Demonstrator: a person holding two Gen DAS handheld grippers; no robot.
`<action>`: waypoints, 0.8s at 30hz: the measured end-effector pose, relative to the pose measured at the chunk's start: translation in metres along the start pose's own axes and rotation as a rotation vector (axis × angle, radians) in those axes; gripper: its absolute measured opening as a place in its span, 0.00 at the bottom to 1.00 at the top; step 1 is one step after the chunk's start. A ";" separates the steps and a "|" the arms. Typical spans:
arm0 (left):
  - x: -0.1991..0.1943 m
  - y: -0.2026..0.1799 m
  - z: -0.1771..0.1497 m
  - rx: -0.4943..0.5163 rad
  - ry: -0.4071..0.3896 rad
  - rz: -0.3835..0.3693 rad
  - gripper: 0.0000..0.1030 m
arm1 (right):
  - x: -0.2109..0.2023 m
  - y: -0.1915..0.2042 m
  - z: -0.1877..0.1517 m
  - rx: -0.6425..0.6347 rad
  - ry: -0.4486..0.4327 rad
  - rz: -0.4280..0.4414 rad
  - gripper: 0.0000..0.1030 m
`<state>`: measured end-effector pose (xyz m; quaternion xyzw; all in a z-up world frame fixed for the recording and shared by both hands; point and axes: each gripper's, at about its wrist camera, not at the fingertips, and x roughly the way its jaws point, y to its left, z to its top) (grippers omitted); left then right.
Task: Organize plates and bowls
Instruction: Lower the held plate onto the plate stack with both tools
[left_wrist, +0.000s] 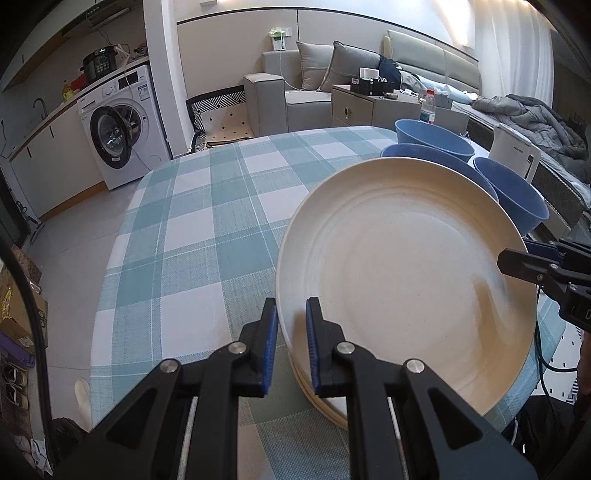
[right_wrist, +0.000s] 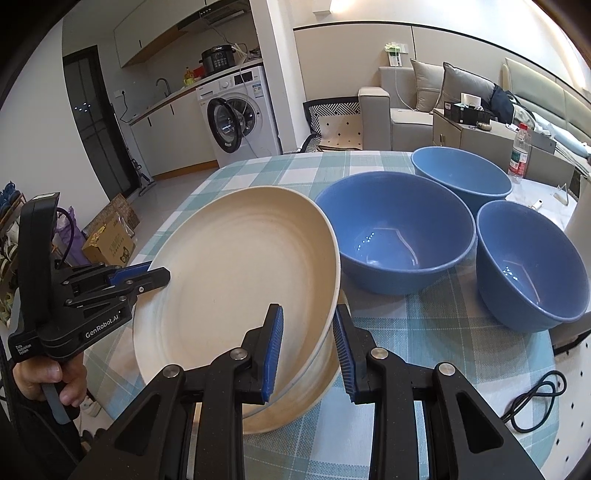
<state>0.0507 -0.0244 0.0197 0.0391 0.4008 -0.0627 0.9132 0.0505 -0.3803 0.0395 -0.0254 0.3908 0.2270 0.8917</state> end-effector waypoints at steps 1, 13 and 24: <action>0.001 -0.001 0.000 0.003 0.004 0.001 0.11 | 0.001 -0.001 -0.001 0.000 0.006 -0.001 0.29; 0.011 -0.003 -0.004 0.023 0.042 0.012 0.13 | 0.011 -0.002 -0.010 -0.012 0.036 -0.005 0.29; 0.021 -0.007 -0.008 0.032 0.068 0.016 0.13 | 0.020 -0.004 -0.017 -0.017 0.056 -0.015 0.30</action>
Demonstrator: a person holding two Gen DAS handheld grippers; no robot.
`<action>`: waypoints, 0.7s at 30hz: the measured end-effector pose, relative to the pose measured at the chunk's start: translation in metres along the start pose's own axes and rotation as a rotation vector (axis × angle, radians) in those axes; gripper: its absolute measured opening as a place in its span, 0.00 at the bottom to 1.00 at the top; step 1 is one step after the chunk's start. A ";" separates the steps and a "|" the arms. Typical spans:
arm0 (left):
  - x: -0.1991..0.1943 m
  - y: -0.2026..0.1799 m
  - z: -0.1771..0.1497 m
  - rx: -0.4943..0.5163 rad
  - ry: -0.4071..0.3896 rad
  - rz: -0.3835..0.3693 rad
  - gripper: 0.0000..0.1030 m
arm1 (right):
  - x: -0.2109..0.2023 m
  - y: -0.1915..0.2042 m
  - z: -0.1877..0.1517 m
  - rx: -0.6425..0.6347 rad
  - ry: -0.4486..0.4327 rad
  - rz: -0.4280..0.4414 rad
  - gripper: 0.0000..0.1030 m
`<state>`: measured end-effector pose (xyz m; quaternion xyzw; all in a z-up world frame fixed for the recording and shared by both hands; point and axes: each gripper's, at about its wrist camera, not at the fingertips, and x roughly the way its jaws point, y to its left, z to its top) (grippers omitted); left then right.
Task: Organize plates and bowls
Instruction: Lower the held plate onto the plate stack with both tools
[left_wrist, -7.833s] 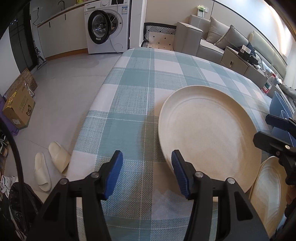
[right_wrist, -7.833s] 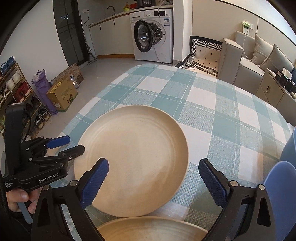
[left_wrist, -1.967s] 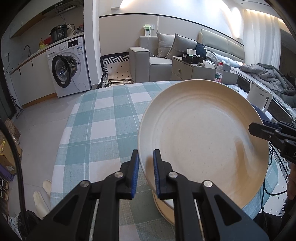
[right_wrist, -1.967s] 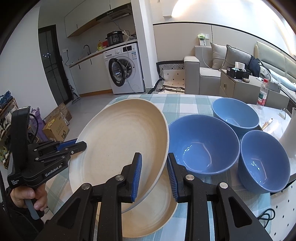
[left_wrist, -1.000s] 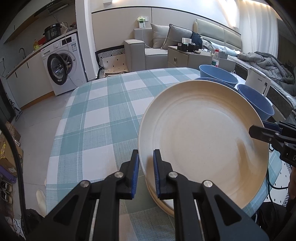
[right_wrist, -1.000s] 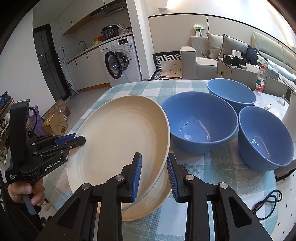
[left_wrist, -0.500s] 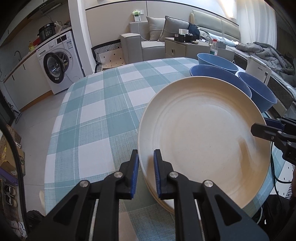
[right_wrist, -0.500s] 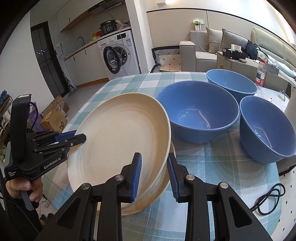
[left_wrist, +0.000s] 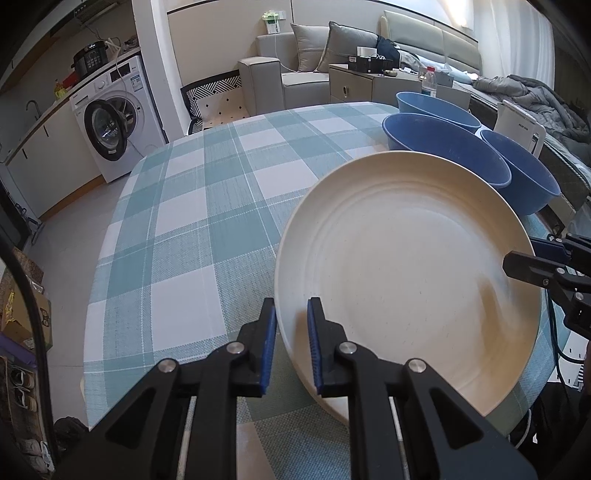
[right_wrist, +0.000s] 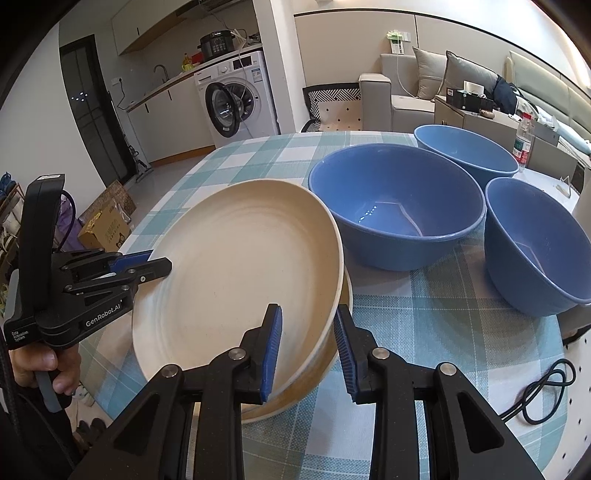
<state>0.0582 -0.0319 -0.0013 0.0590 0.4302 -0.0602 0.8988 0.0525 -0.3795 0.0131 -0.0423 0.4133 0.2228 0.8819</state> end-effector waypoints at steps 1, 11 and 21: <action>0.001 0.000 0.000 0.001 0.003 -0.001 0.13 | 0.001 0.000 0.000 -0.001 0.001 -0.004 0.30; 0.008 -0.003 -0.003 0.010 0.023 0.007 0.13 | 0.007 0.002 -0.004 -0.013 0.015 -0.024 0.30; 0.015 -0.007 -0.006 0.028 0.042 0.011 0.14 | 0.011 0.005 -0.005 -0.025 0.022 -0.048 0.34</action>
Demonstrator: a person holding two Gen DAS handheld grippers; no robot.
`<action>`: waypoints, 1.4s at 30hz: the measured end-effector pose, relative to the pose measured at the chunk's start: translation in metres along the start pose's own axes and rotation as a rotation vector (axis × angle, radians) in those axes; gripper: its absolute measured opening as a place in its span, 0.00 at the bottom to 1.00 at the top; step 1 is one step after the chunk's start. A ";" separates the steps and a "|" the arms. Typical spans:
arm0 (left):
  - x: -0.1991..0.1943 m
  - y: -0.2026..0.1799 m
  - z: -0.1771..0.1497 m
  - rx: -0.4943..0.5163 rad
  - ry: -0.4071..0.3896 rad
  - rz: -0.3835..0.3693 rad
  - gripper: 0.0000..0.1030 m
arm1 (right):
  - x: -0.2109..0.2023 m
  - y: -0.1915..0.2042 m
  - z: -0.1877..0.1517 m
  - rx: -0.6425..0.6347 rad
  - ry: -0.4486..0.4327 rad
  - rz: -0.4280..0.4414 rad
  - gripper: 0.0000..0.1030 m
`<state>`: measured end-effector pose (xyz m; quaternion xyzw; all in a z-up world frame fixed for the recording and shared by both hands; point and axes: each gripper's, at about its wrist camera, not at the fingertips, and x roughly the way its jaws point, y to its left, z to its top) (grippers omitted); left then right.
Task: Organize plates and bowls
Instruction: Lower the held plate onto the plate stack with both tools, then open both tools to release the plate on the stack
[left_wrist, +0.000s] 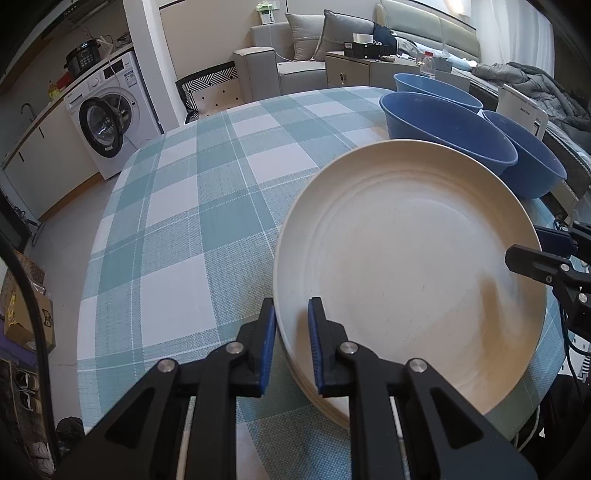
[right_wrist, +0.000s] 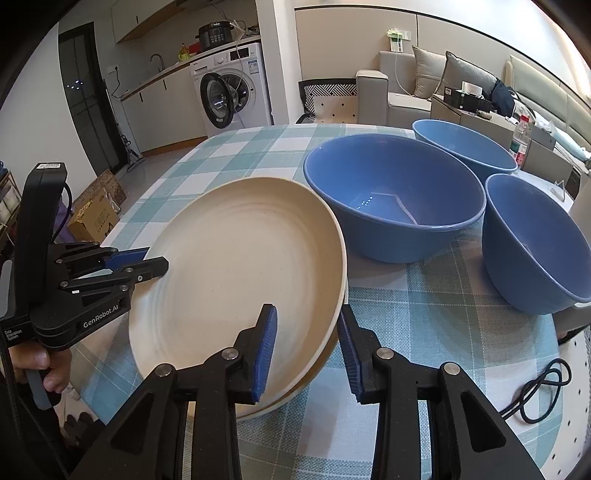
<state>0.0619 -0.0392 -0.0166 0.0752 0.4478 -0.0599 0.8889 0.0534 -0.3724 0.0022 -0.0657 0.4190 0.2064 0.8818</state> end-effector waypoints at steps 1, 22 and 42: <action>0.001 -0.001 0.000 0.003 0.002 0.001 0.14 | 0.000 0.001 -0.001 -0.002 0.001 -0.001 0.34; 0.001 -0.004 -0.002 0.041 0.018 0.010 0.21 | 0.004 0.007 -0.004 -0.030 0.022 -0.004 0.46; 0.001 -0.005 -0.003 0.064 0.029 0.013 0.24 | 0.009 0.017 -0.009 -0.097 0.030 -0.058 0.53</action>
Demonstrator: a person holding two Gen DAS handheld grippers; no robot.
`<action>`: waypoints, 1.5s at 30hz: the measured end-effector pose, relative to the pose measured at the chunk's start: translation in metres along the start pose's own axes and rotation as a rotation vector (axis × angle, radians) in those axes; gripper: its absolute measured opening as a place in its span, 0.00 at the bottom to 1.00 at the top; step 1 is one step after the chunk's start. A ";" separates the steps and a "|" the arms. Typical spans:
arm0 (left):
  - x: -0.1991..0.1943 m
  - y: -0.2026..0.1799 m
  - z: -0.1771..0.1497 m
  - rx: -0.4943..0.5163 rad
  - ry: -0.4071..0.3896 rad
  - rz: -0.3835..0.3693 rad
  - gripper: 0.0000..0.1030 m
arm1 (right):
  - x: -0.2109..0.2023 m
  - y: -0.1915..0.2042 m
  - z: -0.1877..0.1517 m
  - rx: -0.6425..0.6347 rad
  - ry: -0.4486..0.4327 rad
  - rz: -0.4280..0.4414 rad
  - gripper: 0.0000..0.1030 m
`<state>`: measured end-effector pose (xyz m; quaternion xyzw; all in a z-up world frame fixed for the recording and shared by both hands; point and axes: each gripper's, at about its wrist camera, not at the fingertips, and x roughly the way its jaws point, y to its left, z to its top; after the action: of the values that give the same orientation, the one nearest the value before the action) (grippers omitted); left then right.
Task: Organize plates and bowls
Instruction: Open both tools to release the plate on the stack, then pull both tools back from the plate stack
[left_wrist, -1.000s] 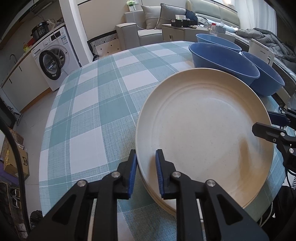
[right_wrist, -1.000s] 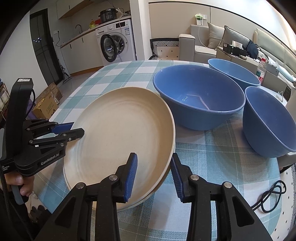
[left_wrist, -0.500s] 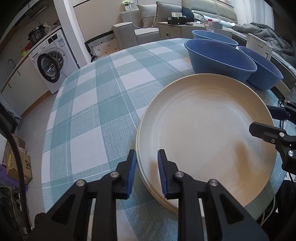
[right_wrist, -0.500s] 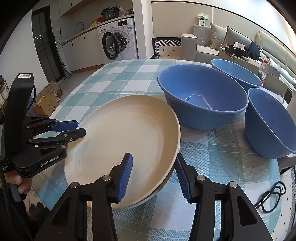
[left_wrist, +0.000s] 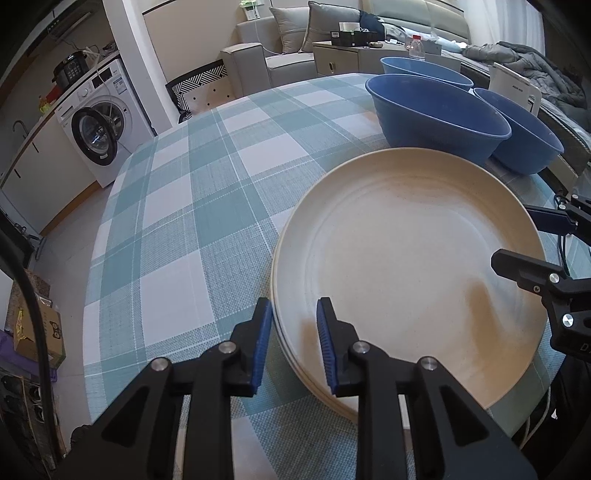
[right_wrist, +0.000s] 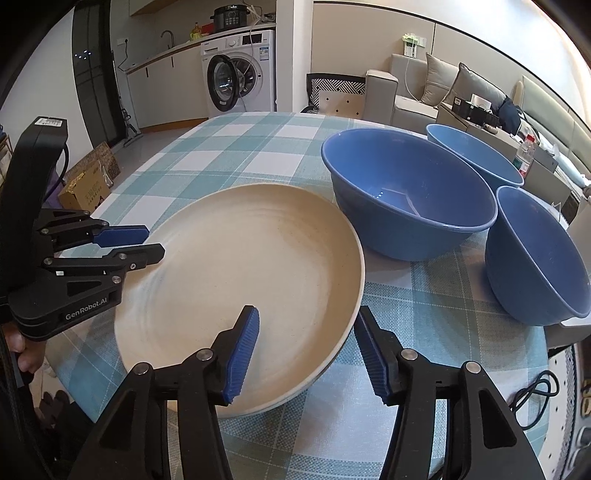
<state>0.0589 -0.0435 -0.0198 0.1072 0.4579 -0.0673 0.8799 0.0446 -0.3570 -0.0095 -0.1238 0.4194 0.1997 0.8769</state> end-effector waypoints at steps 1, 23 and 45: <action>0.000 0.000 0.000 -0.001 0.000 0.000 0.24 | 0.000 0.000 0.000 -0.001 0.001 0.000 0.54; 0.006 0.002 0.000 -0.028 0.015 -0.051 0.38 | 0.004 0.005 -0.005 -0.022 -0.009 0.031 0.80; -0.035 -0.001 0.011 -0.097 -0.141 -0.187 0.75 | -0.036 -0.005 0.000 0.011 -0.146 0.052 0.97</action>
<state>0.0472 -0.0465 0.0148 0.0163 0.4058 -0.1343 0.9039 0.0266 -0.3704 0.0194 -0.0930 0.3585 0.2287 0.9003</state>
